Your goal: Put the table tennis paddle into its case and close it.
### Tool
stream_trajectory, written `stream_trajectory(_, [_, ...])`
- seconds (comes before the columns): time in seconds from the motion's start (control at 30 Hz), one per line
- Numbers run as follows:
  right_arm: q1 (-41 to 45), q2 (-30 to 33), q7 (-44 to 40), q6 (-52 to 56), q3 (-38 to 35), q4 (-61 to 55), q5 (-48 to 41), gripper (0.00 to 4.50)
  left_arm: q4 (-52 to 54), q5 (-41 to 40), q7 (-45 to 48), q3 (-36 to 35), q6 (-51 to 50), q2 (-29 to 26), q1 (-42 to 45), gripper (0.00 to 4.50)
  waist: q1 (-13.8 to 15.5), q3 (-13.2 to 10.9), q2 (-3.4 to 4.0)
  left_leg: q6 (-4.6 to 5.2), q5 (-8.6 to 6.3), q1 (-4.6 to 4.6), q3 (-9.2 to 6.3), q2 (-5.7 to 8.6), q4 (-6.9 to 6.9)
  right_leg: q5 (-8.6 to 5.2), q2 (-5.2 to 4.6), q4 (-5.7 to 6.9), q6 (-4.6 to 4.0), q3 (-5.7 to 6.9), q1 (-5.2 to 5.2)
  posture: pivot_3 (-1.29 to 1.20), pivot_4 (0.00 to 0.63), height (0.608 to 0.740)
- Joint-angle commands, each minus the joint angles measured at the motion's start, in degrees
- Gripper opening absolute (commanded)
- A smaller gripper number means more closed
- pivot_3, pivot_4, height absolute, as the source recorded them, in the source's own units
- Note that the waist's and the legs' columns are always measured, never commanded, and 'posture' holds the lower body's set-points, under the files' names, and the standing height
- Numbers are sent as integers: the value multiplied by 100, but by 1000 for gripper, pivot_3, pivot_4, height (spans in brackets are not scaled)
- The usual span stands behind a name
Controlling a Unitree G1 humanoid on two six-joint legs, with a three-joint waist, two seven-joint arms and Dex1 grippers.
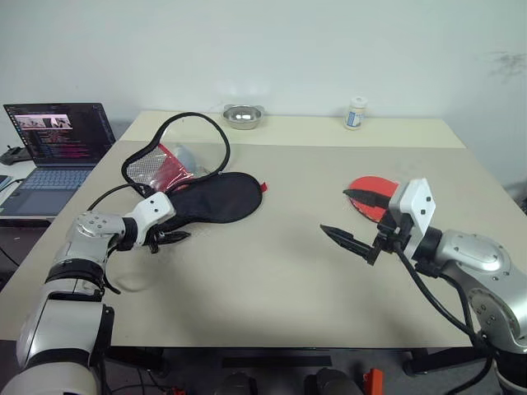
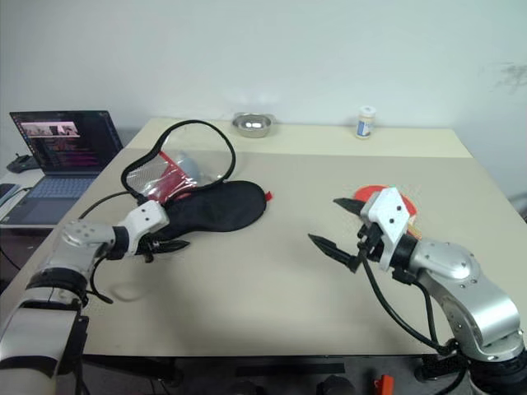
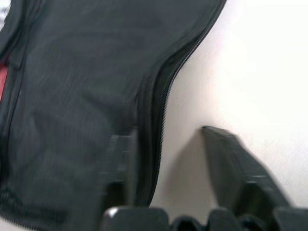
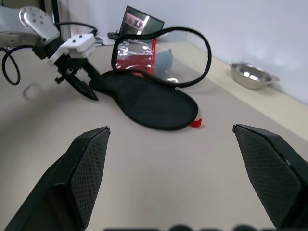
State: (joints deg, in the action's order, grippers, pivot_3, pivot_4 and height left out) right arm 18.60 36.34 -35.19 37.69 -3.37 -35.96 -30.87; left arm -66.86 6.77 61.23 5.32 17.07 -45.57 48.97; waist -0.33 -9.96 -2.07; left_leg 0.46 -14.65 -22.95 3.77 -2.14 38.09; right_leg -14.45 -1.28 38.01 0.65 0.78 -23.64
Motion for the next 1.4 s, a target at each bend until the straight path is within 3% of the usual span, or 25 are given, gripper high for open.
stream_trajectory(0.03, [90, 35, 82, 46, -245, -110, -134, 4500, -236, 108, -336, -64, -135, -170, 67, 762, 0, 0, 0, 0, 0, 1, 1, -2, 0, 0, 1, 0, 0, 0, 0, 0, 150, 740])
stream_trajectory(0.1, [99, 59, 105, 89, -281, -127, -153, 4500, -254, 54, -361, -111, -189, -109, 66, 46, 0, 0, 0, 0, 0, 2, 3, -7, 0, 1, 4, 1, -1, -1, 0, 0, 150, 740])
stream_trajectory(0.37, [-67, 201, 131, 208, -513, -217, -215, 4500, 690, -507, 193, -338, -842, 619, -122, 15, 83, 2, -2, -1, 0, -3, 3, -7, 3, 5, 7, 1, -9, 3, -1, 0, 150, 740])
stream_trajectory(0.6, [-732, 644, -205, 95, -839, -284, -251, 4500, 4629, -1399, -43, -70, -3977, 1714, -1367, 15, 167, 3, -4, 4, -3, -22, -2, 55, 7, 16, -65, -14, -10, 1, 6, 0, 150, 740])
stream_trajectory(0.7, [-1029, 846, -420, -27, -926, -294, -194, 4500, 5521, -1540, -503, 57, -4928, 2217, -1470, 15, 166, 3, -5, 9, -6, -36, -14, 63, 20, 16, -71, -17, 2, 9, 7, 0, 150, 740])
stream_trajectory(0.83, [-1301, 1007, -579, -174, -993, -287, -130, 4500, 5785, -1617, -1035, 149, -5574, 2789, -1304, 15, 151, 3, -5, 9, -5, -35, -30, 51, 32, 0, -45, -7, 26, 16, 8, 0, 150, 740])
stream_trajectory(1.03, [-1451, 1082, -620, -270, -1071, -309, -122, 4500, 5417, -1405, -1344, 532, -5221, 3203, -1057, 15, 109, 3, -4, 7, -2, -8, -34, 39, 32, -1, -9, -1, 27, 2, 22, 0, 150, 740])
stream_trajectory(1.17, [-1507, 1068, -587, -274, -1088, -357, -132, 4500, 5368, -1516, -1357, 521, -5103, 3269, -1027, 959, 84, 3, -4, 7, -2, -6, -33, 38, 28, -2, -9, -4, 26, -1, 24, 0, 150, 740])
stream_trajectory(1.4, [-1408, 1001, -491, -176, -1086, -322, -242, 4500, 5748, -1541, -1105, 570, -4931, 2897, -1272, 3378, 60, 3, -4, 7, -2, -7, -30, 40, 28, -2, -12, -6, 26, -3, 24, 0, 150, 740])
